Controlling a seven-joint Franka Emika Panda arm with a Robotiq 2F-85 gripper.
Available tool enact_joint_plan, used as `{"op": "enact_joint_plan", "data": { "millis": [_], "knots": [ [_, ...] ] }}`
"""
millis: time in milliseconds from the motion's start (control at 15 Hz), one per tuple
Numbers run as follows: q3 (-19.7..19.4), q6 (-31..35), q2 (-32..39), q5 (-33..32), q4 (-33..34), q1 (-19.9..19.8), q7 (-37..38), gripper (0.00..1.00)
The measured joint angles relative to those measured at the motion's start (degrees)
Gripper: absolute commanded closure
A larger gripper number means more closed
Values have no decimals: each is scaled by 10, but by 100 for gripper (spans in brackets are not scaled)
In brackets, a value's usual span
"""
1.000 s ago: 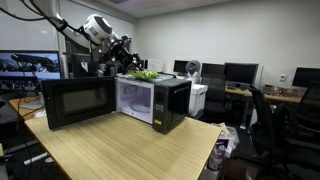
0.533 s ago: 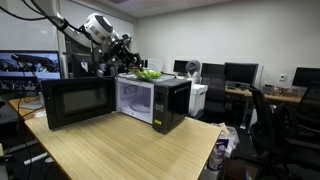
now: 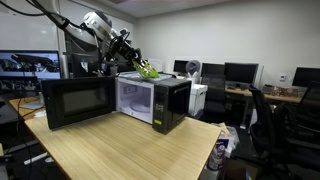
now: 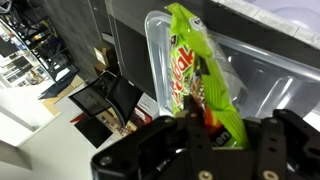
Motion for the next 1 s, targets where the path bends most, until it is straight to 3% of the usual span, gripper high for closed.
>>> {"op": "enact_joint_plan", "data": {
  "millis": [533,1000],
  "knots": [
    [3,-1,0,-153,-2,1,124,97],
    [4,3,-17,-140,1,1,126,97]
  ]
}}
